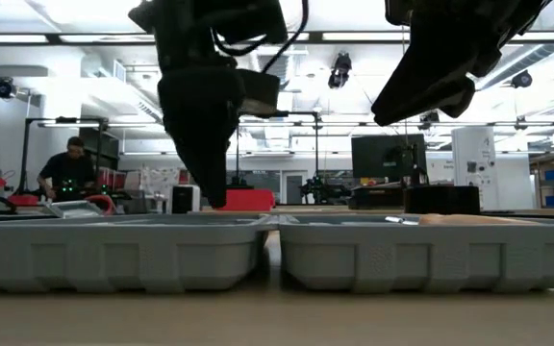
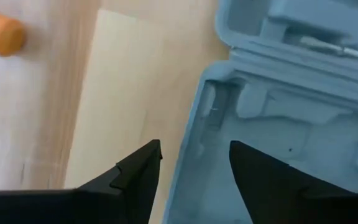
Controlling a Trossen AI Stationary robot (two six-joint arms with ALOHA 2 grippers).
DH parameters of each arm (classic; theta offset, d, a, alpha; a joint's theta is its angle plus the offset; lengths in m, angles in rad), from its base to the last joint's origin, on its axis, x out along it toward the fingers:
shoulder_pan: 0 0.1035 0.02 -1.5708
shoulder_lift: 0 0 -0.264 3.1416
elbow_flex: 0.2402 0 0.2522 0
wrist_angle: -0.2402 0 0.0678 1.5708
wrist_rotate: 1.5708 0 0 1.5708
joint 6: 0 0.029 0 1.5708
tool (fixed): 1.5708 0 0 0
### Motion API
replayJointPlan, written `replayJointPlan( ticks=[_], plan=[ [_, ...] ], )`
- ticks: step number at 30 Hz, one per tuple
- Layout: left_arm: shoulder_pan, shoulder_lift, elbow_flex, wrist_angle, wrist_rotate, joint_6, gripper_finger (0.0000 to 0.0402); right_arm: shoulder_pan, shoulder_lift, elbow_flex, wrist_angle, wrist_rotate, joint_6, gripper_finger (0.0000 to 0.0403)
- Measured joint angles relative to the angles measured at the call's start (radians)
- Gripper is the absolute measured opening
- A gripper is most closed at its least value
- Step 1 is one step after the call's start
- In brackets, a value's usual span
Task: Prefit tool cases
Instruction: Remove the nut driver from the gray tool box
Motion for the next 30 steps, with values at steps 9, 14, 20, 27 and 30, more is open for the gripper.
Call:
replayJointPlan(
  ticks=[9,14,20,27,30],
  plan=[
    [0.011,0.068,0.000,0.001,0.001,0.061,0.0198,0.000,0.000,0.000,0.001,0.000,0.000,0.0062],
    [0.022,0.070,-0.002,-0.003,-0.020,0.031,0.0172,0.000,0.000,0.000,0.001,0.001,0.000,0.0058],
    [0.031,0.067,-0.003,-0.035,-0.052,-0.021,0.0135,0.000,0.000,0.000,0.001,0.001,0.000,0.0067],
    [0.031,0.066,-0.004,-0.099,-0.051,-0.078,0.0105,0.000,0.000,0.000,0.001,0.001,0.000,0.0072],
    [0.033,0.066,-0.004,-0.114,-0.053,-0.088,0.0100,0.000,0.000,0.000,0.001,0.001,0.000,0.0066]
  ],
)
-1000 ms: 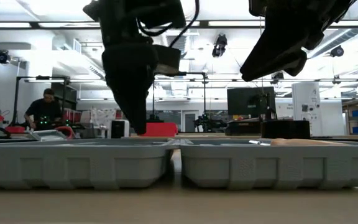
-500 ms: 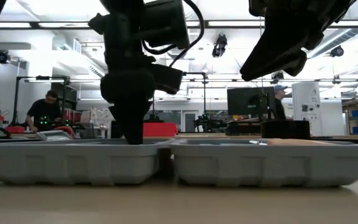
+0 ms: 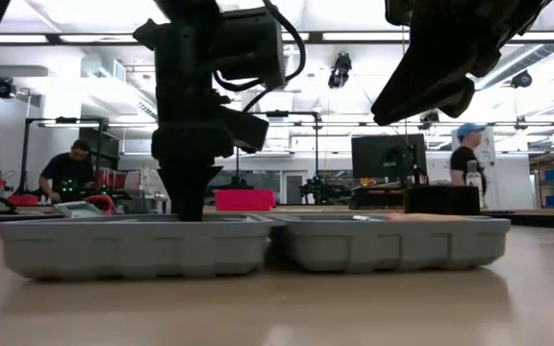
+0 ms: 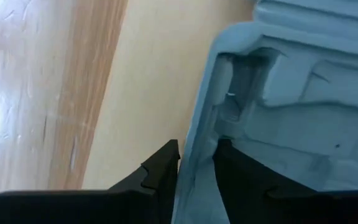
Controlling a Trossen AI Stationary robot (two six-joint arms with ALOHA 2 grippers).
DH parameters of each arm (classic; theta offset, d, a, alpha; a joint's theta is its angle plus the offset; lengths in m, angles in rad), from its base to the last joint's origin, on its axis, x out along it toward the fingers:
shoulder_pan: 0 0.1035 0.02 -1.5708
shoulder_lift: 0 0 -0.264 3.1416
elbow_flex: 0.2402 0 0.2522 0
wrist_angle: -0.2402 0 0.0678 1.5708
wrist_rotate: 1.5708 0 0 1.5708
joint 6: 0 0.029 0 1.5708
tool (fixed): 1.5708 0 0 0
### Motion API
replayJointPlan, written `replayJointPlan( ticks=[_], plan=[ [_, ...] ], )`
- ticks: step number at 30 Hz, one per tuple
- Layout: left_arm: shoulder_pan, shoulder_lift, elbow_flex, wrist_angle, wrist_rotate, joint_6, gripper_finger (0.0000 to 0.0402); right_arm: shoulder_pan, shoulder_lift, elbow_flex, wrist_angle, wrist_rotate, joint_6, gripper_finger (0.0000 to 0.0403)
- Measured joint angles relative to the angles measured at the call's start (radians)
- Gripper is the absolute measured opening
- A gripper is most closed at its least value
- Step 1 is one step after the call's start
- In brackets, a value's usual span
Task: Prefit tool cases
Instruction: Remove the nut driver from the gray tool box
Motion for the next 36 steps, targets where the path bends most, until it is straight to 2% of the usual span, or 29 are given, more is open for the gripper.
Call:
replayJointPlan(
  ticks=[8,15,21,28,36],
  plan=[
    [0.016,0.000,-0.001,0.001,-0.045,0.084,0.0111,0.000,0.000,0.000,0.001,0.000,0.000,0.0058],
    [0.029,0.000,-0.002,0.003,-0.110,0.197,0.0115,0.000,0.000,0.000,0.001,0.000,0.000,0.0072],
    [0.044,0.000,-0.002,0.012,-0.113,0.262,0.0105,0.000,0.000,0.000,0.001,0.000,-0.005,0.0078],
    [0.043,-0.017,-0.003,0.017,-0.110,0.233,0.0103,0.000,0.000,0.000,0.001,0.000,-0.003,0.0069],
    [0.043,-0.143,-0.003,0.003,-0.142,0.185,0.0147,0.000,0.000,0.002,0.001,-0.001,0.000,0.0074]
  ],
)
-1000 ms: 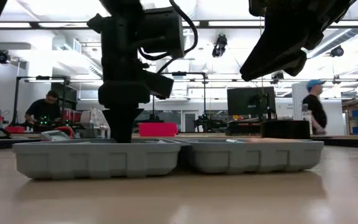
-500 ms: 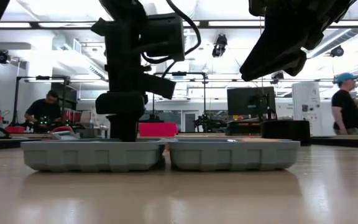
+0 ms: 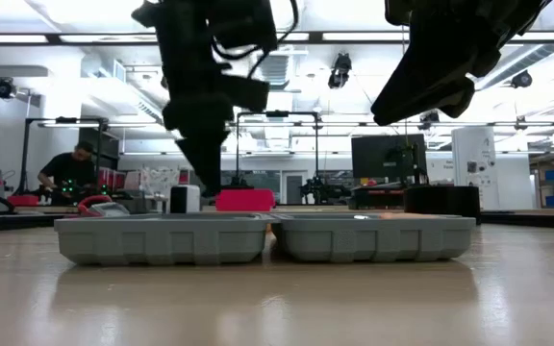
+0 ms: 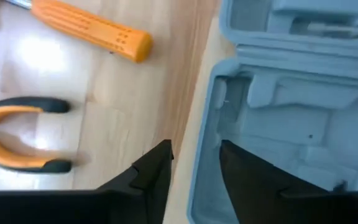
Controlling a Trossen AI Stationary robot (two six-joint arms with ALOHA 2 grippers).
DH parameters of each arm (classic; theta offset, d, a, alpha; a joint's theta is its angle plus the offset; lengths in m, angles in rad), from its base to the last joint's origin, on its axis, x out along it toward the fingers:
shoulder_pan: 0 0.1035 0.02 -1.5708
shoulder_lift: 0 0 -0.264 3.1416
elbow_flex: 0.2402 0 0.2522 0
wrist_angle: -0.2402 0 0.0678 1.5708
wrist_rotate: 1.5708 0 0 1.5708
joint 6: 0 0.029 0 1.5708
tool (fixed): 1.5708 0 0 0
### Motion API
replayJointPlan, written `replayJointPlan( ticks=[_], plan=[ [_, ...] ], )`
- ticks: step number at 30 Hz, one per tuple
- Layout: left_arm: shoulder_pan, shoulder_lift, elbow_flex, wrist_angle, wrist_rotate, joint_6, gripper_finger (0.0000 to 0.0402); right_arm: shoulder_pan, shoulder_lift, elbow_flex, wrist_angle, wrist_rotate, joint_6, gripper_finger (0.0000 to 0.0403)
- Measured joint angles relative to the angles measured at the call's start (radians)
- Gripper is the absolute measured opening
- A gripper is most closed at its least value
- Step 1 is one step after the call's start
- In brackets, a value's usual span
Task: Prefit tool cases
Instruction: Remove the nut driver from the gray tool box
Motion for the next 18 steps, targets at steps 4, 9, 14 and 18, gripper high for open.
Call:
replayJointPlan(
  ticks=[4,9,14,18],
  plan=[
    [-0.006,-0.062,0.000,-0.013,0.042,-0.103,0.0169,0.000,0.000,0.005,-0.001,0.000,0.000,0.0081],
    [-0.041,-0.081,-0.034,-0.031,0.148,-0.233,0.0184,0.000,0.000,0.009,-0.001,0.000,0.000,0.0079],
    [-0.089,-0.070,-0.092,-0.014,0.194,-0.372,0.0183,0.000,0.000,0.012,0.000,0.008,0.000,0.0068],
    [-0.111,-0.065,-0.125,0.000,0.195,-0.439,0.0175,0.000,0.000,0.012,0.001,0.008,-0.005,0.0064]
  ],
)
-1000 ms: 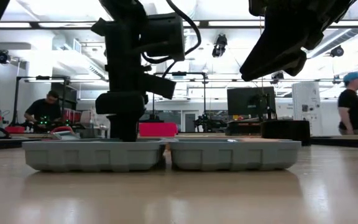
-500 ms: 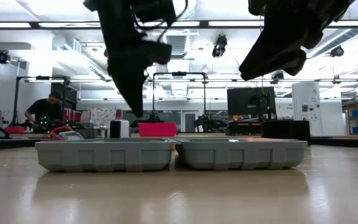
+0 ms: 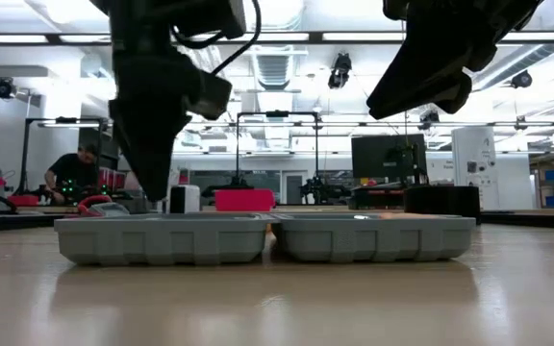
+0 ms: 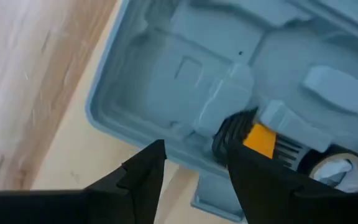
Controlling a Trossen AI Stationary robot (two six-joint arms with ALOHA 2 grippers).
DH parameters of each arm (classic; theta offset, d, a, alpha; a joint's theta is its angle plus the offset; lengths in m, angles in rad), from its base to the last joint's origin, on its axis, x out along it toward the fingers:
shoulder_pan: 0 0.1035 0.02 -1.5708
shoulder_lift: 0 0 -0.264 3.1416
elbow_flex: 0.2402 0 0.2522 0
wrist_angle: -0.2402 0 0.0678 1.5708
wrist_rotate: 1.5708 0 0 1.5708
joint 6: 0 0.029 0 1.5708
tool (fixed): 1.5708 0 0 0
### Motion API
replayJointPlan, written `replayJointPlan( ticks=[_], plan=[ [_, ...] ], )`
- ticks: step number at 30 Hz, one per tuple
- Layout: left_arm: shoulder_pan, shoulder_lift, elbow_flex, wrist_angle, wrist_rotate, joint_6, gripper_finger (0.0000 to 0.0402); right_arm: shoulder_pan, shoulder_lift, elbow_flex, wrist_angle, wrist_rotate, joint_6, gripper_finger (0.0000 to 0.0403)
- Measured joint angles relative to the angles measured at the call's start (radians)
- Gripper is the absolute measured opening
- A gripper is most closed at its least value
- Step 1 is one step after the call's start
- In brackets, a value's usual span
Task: Prefit tool cases
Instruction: Remove the nut driver from the gray tool box
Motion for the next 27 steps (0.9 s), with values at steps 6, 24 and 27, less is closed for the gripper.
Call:
replayJointPlan(
  ticks=[6,24,27],
  plan=[
    [-0.005,0.000,-0.026,0.013,-0.007,-0.018,0.0163,0.000,0.000,0.000,0.002,0.001,-0.002,0.0073],
    [-0.009,-0.004,-0.035,0.104,-0.137,0.144,0.0139,-0.048,0.000,0.000,-0.008,-0.008,0.080,0.0065],
    [-0.026,-0.006,-0.035,0.202,-0.137,0.162,0.0134,-0.098,0.000,0.000,-0.037,-0.049,0.125,0.0065]
  ],
)
